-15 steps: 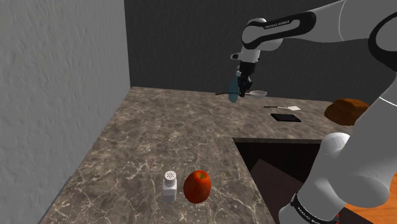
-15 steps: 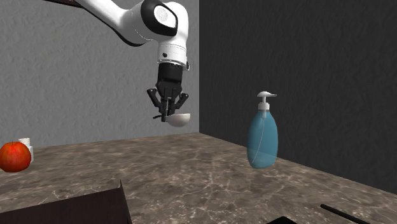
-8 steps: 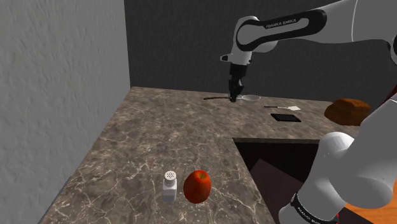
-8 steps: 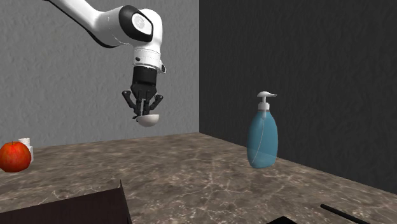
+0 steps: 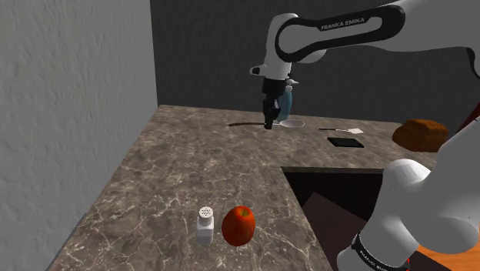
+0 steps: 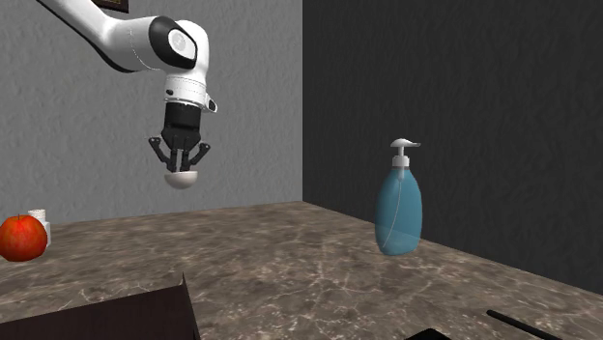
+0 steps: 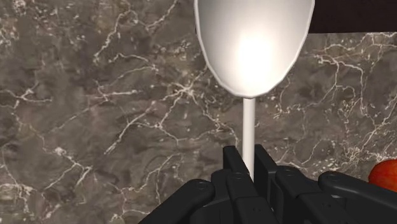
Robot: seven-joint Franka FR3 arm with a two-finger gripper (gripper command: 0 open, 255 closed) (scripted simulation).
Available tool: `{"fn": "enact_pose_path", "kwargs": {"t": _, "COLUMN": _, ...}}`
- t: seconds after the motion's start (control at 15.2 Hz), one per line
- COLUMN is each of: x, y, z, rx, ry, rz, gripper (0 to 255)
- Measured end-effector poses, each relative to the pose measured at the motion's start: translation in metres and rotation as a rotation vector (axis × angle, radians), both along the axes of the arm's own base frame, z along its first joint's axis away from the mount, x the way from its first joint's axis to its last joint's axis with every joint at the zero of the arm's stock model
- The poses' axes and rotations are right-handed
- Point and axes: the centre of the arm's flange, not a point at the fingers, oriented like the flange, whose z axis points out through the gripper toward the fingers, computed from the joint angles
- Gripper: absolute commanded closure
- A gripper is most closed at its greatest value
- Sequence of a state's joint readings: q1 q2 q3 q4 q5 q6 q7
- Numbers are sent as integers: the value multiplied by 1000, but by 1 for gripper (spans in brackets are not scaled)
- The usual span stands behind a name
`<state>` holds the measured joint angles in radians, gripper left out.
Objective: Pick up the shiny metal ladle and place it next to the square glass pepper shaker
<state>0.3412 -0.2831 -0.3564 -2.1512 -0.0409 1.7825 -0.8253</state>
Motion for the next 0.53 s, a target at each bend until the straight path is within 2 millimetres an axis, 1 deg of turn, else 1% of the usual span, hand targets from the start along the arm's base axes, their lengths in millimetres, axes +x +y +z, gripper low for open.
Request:
{"fn": "enact_pose_path", "kwargs": {"t": 0.2, "x": -4, "y": 41, "z": 1, "rx": 0, "ry": 0, "rz": 1, "gripper": 255}}
{"fn": "enact_pose_path", "kwargs": {"t": 0.33, "x": 1, "y": 69, "z": 0, "rx": -1, "ry": 0, "rz": 0, "gripper": 255}}
{"fn": "enact_pose_path", "kwargs": {"t": 0.4, "x": 1, "y": 80, "z": -1, "rx": 0, "ry": 0, "rz": 0, "gripper": 255}}
{"fn": "enact_pose_path", "kwargs": {"t": 0.46, "x": 1, "y": 98, "z": -2, "rx": 0, "ry": 0, "rz": 1, "gripper": 255}}
{"fn": "enact_pose_path", "kwargs": {"t": 0.53, "x": 1, "y": 109, "z": -1, "rx": 0, "ry": 0, "rz": 1, "gripper": 255}}
